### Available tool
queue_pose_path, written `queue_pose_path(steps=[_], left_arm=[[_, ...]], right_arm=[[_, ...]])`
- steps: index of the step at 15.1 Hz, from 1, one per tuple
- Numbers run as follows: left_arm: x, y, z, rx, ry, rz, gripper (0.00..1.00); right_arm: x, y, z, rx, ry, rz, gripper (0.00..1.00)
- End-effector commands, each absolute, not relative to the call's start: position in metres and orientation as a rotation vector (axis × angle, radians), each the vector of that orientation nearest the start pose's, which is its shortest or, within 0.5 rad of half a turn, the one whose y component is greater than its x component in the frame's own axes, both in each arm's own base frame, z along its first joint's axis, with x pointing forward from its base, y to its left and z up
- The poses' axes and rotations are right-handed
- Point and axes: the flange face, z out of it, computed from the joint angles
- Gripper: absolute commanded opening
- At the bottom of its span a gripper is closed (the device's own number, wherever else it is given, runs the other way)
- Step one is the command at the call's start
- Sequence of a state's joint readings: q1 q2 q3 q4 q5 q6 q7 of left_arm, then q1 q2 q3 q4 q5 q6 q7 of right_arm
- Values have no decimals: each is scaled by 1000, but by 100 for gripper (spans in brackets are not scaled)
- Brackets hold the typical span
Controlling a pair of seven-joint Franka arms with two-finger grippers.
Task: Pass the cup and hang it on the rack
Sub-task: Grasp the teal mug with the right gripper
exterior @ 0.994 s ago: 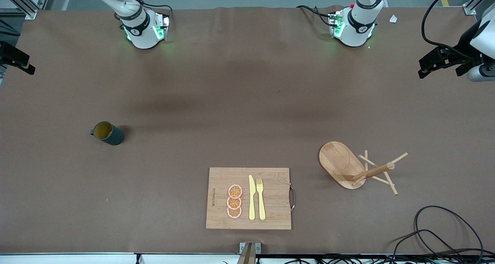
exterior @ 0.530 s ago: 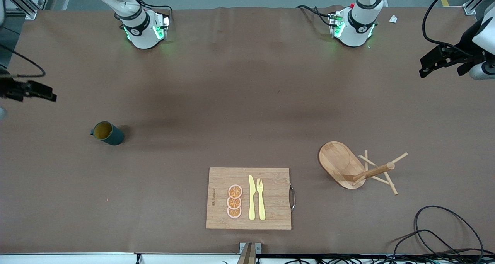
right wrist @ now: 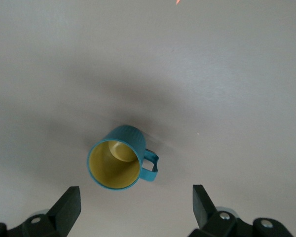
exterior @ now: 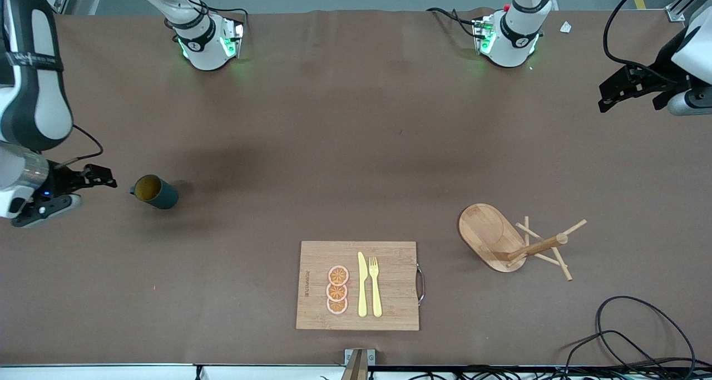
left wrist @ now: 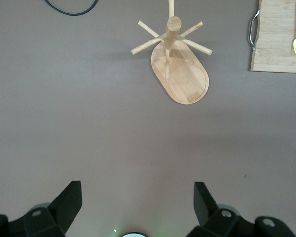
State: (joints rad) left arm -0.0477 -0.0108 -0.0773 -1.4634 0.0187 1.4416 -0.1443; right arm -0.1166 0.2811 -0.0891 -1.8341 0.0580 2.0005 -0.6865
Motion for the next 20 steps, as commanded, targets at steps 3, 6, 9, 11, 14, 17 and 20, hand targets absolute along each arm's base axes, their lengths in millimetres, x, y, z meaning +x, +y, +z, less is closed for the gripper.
queue_pose_path(steps=[3,6,9,11,14,17,20], left_arm=[[534,-72,672,-3135,6,1,100],[533,-74,668,-3133,13,15,100],[530,-80,672,-3133,30,3,100],[528,-83,673,-3132,40,5,100],[528,-85,673,-3132,35,5,100],[526,-83,678,-3133,35,-4,100],[522,-80,679,-3131,35,10,100]], right_arm=[[584,-113,303,-2947,-864,87,87],[579,-110,272,-2932,-928,87,76],[576,-110,250,-2926,-943,102,54],[575,-112,241,-2923,-940,115,43],[574,-108,239,-2902,-970,136,3],[578,-79,260,-2875,-999,165,0],[577,-24,294,-2917,-871,201,0]])
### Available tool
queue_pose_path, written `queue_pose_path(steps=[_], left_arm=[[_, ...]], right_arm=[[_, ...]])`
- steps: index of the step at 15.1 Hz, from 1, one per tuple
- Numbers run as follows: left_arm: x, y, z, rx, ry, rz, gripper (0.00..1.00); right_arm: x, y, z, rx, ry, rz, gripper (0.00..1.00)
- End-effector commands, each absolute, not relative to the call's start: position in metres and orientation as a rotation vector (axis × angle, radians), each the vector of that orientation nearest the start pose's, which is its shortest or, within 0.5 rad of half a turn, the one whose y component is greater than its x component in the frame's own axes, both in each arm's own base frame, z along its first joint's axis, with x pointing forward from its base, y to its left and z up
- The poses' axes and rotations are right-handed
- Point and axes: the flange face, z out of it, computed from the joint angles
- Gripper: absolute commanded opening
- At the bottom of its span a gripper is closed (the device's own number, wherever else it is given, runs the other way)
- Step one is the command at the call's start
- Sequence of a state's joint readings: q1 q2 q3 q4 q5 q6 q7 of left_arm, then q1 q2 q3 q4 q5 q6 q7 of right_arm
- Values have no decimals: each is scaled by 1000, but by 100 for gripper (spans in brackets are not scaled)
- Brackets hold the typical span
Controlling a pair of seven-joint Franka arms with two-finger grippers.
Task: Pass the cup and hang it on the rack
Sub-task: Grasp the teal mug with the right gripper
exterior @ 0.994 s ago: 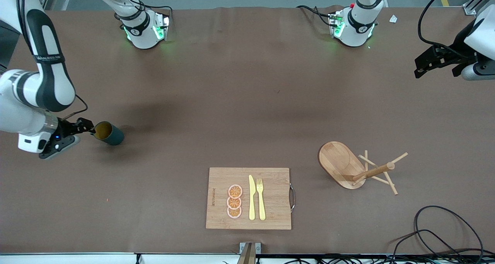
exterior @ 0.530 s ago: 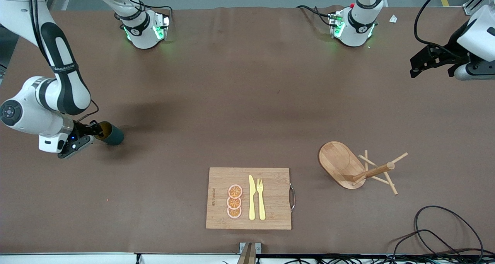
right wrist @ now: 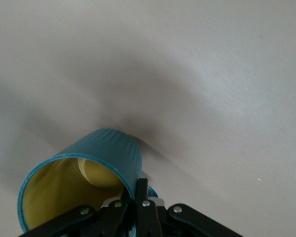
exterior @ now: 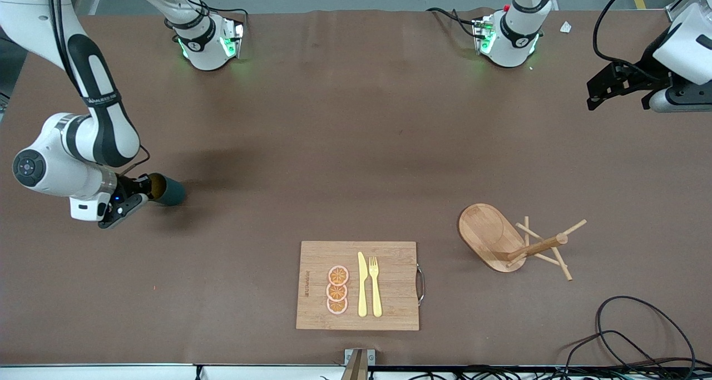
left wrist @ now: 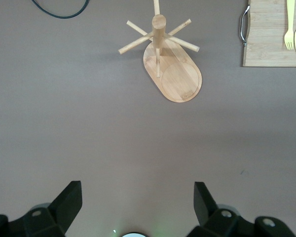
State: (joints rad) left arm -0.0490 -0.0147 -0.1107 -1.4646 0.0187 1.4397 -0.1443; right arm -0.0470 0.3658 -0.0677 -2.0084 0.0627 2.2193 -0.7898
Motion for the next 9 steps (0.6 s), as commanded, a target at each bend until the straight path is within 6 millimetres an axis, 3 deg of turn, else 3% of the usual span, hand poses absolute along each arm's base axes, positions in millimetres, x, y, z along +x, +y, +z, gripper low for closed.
queue_pose_path(steps=[1,4,7,9], left_arm=[[523,-81,679,-3131,37,12,100],[523,-80,678,-3131,35,15,100],[523,-82,677,-3130,39,17,100],[523,-83,676,-3130,42,20,100]], right_arm=[[575,8,305,-2946,-801,209,0],[558,128,321,-3049,-500,248,0],[536,257,337,-3110,-286,173,0],[523,332,328,-3109,-244,163,0]])
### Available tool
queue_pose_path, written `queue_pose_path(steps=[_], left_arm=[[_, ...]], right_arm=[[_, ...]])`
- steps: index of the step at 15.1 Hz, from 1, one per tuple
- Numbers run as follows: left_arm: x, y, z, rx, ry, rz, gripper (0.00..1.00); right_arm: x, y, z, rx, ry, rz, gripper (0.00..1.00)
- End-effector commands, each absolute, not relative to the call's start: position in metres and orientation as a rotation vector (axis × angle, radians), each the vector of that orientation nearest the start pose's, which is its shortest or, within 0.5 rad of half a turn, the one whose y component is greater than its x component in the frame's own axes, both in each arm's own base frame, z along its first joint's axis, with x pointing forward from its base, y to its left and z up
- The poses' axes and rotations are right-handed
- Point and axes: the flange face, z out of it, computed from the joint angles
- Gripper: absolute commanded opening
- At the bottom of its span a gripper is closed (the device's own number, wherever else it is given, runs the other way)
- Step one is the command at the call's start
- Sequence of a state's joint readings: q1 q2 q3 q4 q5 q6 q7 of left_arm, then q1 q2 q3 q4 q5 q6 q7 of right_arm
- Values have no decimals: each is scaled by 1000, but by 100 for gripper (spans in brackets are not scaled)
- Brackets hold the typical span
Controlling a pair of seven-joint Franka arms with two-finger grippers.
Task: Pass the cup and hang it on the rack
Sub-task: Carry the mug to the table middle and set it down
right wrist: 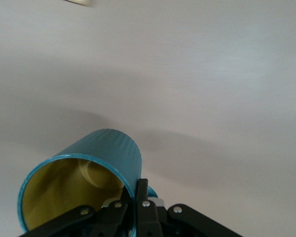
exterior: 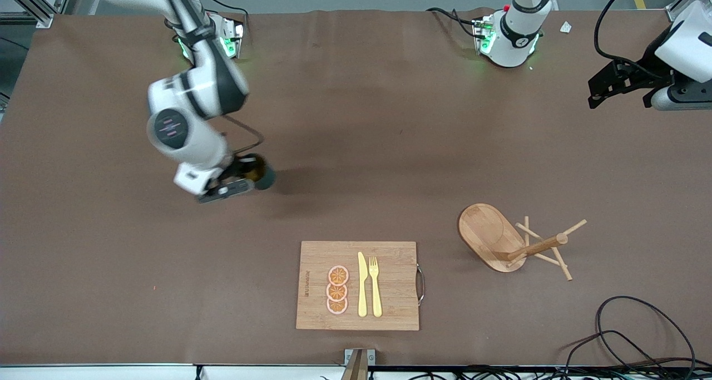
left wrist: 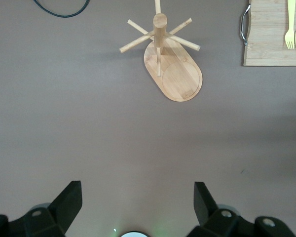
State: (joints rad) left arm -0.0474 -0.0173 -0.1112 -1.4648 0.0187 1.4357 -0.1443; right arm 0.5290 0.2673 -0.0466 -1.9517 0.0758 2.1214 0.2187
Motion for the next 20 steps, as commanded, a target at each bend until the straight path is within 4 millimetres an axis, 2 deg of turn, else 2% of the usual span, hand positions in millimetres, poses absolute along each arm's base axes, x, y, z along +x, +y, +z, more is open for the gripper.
queue_pose_path(steps=[1,4,5,7,8,10,13,17,19,20], left_arm=[[523,-84,677,-3130,47,17,100],[524,-86,676,-3131,47,17,100],[524,-89,675,-3131,47,17,100],[524,-101,673,-3128,63,19,100],[523,-101,675,-3125,65,16,100],[522,-99,678,-3125,74,9,100],[521,-103,677,-3126,77,14,100],[525,-118,666,-3123,108,44,100],[526,-130,661,-3126,59,56,100],[525,-141,659,-3124,23,59,100]], right_arm=[[523,358,325,-3108,-231,146,0],[512,427,311,-3103,-305,117,0],[510,443,310,-3097,-325,100,0],[511,464,299,-3095,-349,95,0],[506,478,294,-3102,-315,92,0],[503,487,280,-3122,-230,99,0],[499,498,270,-3122,-249,96,1],[492,508,265,-3107,-268,70,4],[492,508,265,-3108,-268,72,18],[494,506,265,-3109,-263,74,51]])
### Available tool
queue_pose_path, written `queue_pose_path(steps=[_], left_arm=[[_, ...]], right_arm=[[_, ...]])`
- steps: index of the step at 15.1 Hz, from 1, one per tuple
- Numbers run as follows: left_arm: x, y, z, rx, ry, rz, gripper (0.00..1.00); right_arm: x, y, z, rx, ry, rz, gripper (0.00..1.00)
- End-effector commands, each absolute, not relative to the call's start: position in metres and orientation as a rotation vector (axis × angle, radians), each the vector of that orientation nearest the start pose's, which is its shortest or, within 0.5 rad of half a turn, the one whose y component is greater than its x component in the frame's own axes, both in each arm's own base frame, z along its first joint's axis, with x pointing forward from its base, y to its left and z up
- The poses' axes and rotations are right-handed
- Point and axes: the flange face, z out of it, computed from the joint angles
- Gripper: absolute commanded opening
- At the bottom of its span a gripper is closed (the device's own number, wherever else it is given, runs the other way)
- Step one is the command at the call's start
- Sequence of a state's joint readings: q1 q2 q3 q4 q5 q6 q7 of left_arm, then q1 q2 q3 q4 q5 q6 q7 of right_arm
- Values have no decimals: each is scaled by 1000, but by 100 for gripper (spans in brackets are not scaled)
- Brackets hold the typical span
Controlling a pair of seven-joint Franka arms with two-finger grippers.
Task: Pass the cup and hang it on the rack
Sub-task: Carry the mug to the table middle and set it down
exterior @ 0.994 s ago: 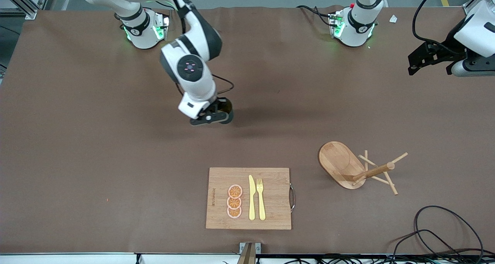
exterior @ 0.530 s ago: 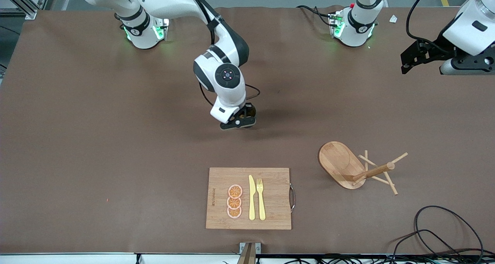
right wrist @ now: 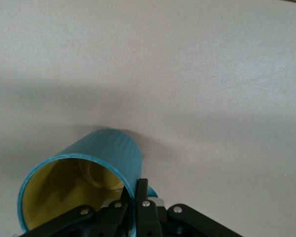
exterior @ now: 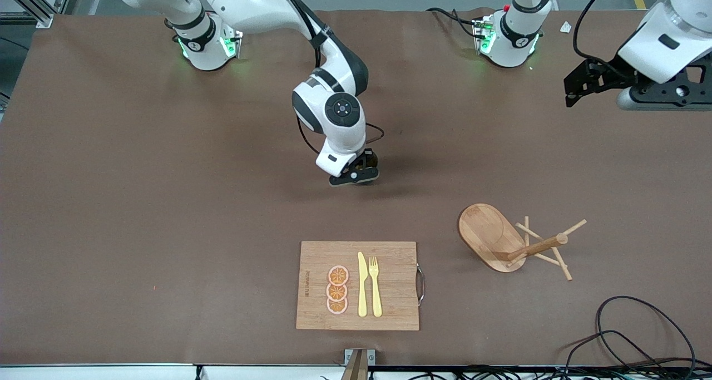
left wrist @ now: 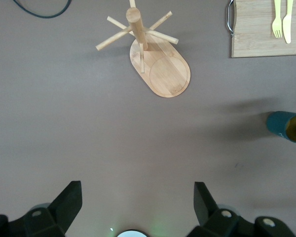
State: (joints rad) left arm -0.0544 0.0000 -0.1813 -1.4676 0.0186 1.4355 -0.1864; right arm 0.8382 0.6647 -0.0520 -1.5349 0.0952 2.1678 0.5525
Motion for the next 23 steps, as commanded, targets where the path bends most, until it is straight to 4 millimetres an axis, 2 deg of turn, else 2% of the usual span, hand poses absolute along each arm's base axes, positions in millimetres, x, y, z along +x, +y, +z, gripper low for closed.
queue_pose_path(steps=[1,2,5,6,7,9,12,14,16,17,20,23], left_arm=[[525,-154,653,-3123,3,73,100],[524,-164,650,-3121,-11,81,100],[525,-180,641,-3121,-54,101,100],[526,-185,638,-3122,-56,101,100],[527,-191,635,-3124,-71,97,100],[526,-208,629,-3122,-83,109,100],[523,-235,619,-3117,-198,113,100],[523,-255,610,-3120,-276,115,100],[525,-274,597,-3128,-332,119,100],[527,-284,589,-3135,-349,126,100],[522,-333,563,-3116,-460,101,100],[513,-385,522,-3051,-614,60,100]], right_arm=[[493,507,266,-3110,-261,73,95],[496,503,267,-3110,-257,73,100],[501,498,275,-3107,-254,73,100],[504,493,285,-3109,-243,83,100],[509,484,307,-3107,-232,85,100],[529,451,336,-3117,-171,122,100],[556,372,396,-3111,-159,255,100],[582,303,428,-3105,-5,278,100],[610,225,445,-3088,179,268,100],[619,194,454,-3084,202,249,100],[631,121,469,-3109,120,229,100],[639,54,482,-3133,95,232,100]])
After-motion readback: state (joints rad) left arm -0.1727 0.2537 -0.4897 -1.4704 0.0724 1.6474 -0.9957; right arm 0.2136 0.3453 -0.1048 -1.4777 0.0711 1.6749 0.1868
